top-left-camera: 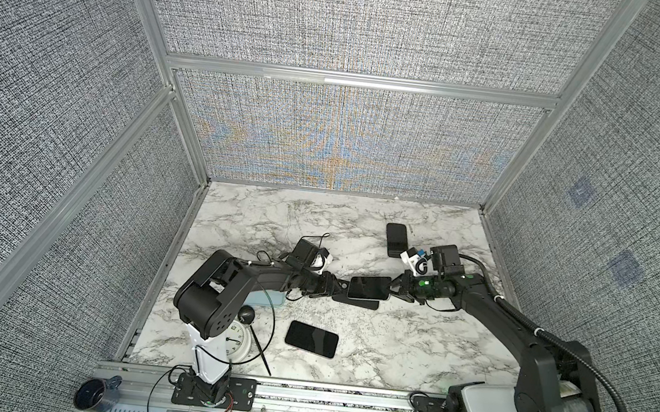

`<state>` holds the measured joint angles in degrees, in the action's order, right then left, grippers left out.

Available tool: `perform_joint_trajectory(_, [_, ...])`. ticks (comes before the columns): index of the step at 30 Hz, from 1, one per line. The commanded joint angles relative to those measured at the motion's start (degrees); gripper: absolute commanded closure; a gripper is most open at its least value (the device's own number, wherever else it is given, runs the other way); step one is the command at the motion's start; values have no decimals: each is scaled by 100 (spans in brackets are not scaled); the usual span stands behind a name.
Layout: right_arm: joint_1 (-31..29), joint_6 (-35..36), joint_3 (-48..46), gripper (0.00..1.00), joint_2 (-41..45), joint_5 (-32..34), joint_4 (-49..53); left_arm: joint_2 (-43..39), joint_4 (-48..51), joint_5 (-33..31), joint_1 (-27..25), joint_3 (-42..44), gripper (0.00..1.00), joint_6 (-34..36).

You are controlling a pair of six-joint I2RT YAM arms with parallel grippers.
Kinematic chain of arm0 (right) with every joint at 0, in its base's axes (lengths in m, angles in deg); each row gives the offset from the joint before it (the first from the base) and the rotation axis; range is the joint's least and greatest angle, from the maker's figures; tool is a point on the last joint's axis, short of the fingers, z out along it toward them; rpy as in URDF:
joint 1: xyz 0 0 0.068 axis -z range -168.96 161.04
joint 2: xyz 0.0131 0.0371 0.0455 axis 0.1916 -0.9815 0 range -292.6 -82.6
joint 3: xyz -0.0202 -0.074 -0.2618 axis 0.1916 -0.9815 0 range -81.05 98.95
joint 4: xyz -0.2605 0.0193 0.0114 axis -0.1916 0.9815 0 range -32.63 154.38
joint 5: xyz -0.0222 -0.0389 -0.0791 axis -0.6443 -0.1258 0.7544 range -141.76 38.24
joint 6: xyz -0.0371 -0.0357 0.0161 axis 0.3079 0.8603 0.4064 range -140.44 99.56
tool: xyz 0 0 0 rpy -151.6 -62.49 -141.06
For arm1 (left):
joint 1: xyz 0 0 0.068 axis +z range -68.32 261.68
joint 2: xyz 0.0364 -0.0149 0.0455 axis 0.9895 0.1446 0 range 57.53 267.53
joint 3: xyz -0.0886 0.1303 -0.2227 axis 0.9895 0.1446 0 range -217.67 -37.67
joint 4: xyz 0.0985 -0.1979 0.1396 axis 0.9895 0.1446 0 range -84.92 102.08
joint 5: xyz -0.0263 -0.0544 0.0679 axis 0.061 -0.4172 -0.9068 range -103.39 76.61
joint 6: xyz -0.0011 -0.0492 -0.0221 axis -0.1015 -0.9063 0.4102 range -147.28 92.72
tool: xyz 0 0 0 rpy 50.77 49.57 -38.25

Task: Put the phone into the phone case

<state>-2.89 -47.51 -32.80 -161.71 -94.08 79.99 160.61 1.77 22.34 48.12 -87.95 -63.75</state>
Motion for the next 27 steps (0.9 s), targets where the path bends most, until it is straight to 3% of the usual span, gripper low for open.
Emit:
perform_joint_trajectory(1, [-17,-299,-38,100,-110,-247,-444,-201,-72,-66,105,62,46,25])
perform_joint_trajectory(11, [-64,-1356,-193,100,-686,-537,-1528,-327,18,215,561,-57,45,93])
perform_joint_trajectory(27, [-75,-1171,-336,100,-1009,-977,-1548,-10,-261,400,529,-39,41,-161])
